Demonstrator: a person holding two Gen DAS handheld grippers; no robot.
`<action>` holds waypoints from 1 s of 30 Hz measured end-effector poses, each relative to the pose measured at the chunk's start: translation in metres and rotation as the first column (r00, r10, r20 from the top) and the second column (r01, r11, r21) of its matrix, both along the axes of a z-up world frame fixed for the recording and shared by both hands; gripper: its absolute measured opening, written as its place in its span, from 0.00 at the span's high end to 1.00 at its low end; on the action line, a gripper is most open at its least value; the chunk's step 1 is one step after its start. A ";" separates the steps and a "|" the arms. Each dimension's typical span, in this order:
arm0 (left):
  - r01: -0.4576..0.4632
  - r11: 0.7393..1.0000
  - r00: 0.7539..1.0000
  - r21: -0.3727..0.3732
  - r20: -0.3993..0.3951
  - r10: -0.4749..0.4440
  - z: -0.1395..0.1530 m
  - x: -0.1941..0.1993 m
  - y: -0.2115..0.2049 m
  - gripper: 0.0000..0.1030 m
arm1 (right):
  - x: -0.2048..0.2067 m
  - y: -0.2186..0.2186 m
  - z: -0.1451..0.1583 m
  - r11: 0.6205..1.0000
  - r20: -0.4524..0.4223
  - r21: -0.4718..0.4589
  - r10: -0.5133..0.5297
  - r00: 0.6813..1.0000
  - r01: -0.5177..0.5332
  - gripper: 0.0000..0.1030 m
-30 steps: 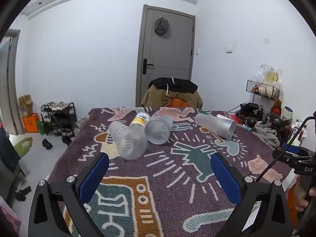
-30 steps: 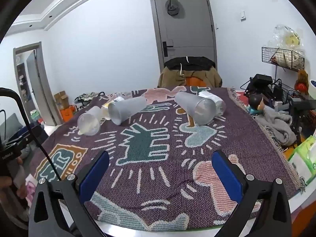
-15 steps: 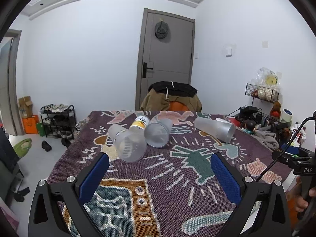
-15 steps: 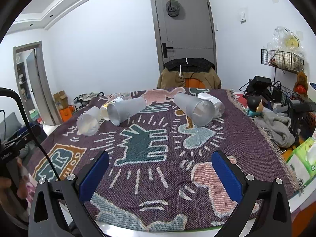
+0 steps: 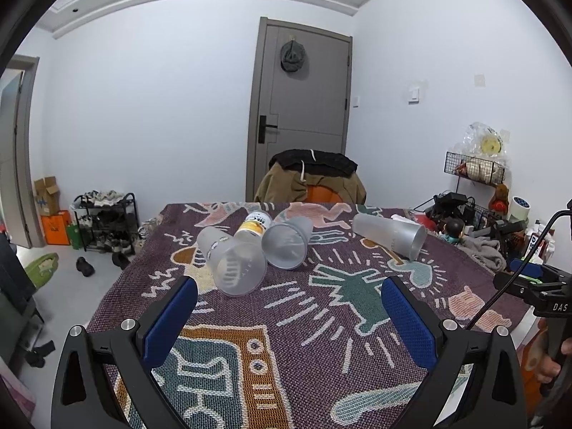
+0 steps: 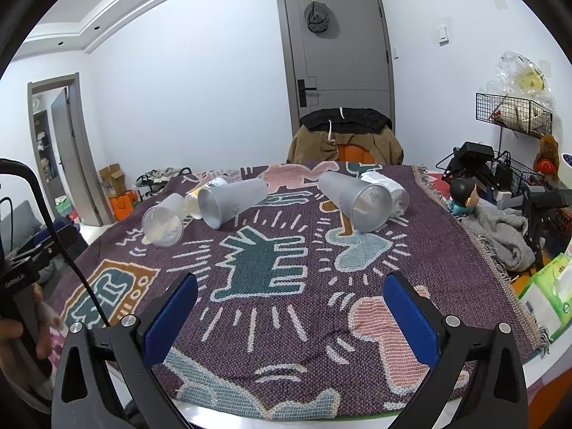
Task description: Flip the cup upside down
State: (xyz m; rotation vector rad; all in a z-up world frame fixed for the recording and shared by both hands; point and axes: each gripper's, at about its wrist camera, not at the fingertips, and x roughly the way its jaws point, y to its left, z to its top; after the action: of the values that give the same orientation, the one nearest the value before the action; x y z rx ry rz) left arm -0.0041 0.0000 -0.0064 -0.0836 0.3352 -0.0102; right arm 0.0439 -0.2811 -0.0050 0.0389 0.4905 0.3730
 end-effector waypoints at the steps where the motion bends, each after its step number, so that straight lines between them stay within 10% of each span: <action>1: 0.000 1.000 1.000 -0.001 0.001 0.000 0.000 0.000 0.000 0.00 | 0.000 0.001 0.000 1.000 0.003 -0.003 0.001 1.000 -0.001 0.00; 30: -0.022 1.000 1.000 0.015 0.009 0.022 0.002 -0.002 0.006 0.00 | -0.008 0.003 0.003 1.000 0.035 0.014 0.004 0.999 -0.004 0.00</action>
State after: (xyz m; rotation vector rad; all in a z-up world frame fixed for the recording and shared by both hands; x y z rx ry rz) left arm -0.0063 0.0057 -0.0040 -0.0722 0.3255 0.0140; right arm 0.0358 -0.2783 -0.0019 0.0446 0.4537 0.3806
